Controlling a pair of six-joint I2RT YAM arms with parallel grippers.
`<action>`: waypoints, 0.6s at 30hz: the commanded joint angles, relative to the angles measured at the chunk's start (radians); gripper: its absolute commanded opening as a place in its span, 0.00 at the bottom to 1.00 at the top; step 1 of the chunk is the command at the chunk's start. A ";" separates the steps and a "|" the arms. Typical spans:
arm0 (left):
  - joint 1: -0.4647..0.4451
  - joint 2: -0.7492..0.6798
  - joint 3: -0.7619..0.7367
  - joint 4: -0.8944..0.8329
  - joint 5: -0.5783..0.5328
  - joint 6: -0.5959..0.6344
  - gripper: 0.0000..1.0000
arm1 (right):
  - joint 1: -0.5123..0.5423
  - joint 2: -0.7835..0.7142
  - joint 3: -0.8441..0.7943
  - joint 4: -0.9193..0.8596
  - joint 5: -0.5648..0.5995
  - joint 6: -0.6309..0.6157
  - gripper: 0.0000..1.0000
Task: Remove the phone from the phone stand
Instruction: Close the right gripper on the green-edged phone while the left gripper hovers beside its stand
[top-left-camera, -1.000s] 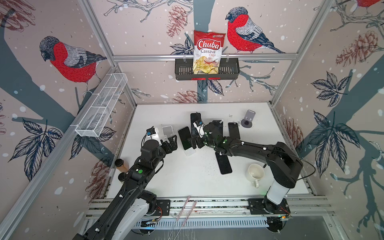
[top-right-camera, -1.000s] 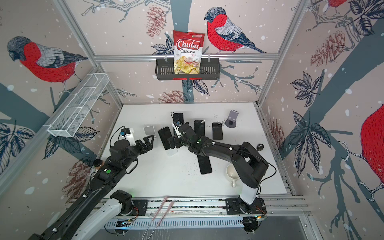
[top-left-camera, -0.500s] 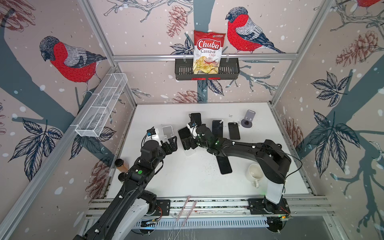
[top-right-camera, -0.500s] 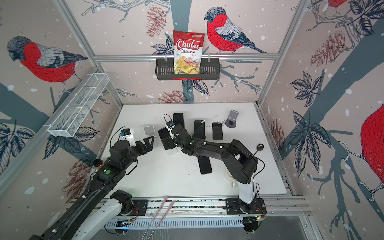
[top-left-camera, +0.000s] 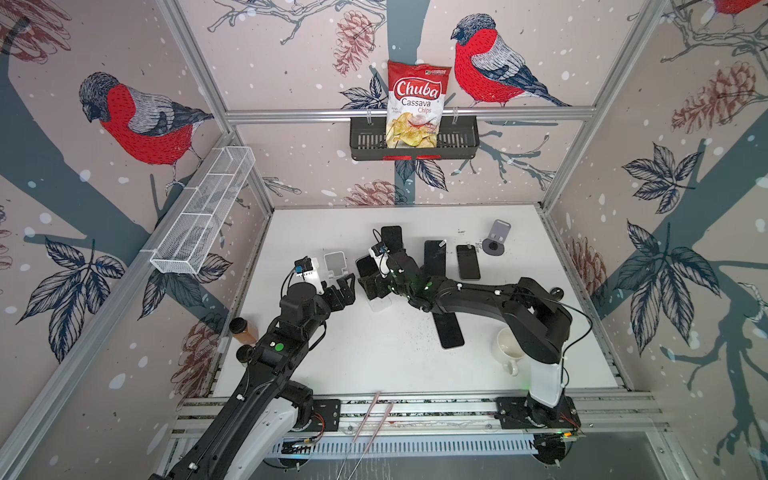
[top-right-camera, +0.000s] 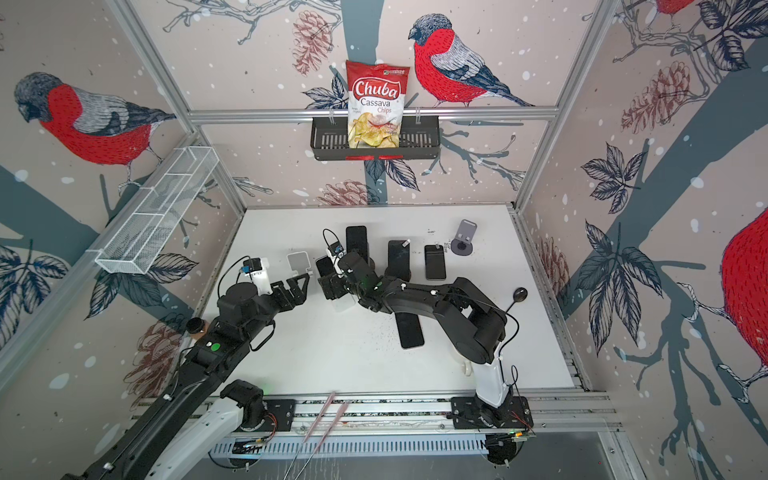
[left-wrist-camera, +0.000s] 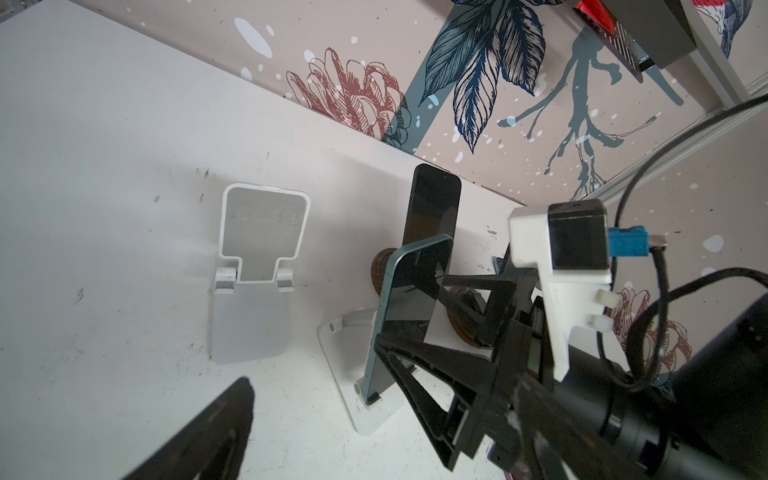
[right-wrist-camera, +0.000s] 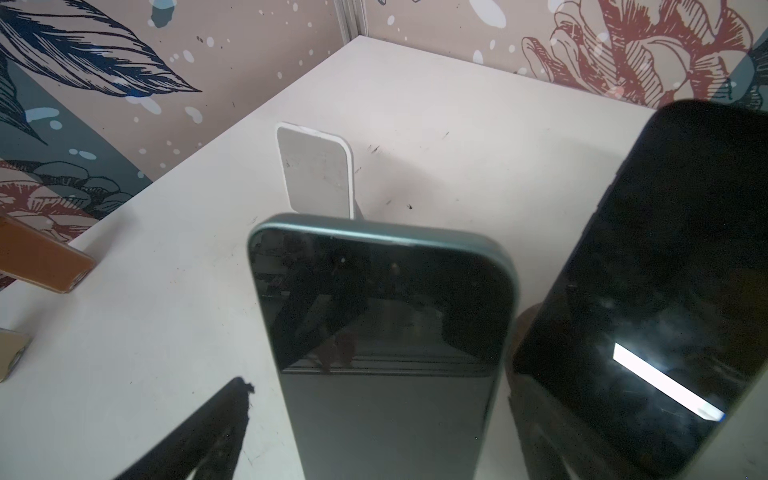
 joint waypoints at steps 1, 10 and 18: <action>-0.004 -0.005 -0.004 0.017 0.000 0.016 0.97 | 0.000 0.012 0.017 0.051 0.023 -0.005 0.99; -0.003 -0.008 -0.009 0.026 0.004 0.016 0.97 | 0.002 0.042 0.040 0.047 0.031 -0.007 1.00; -0.003 -0.004 -0.021 0.035 0.006 0.014 0.97 | 0.007 0.048 0.037 0.048 0.037 -0.007 0.96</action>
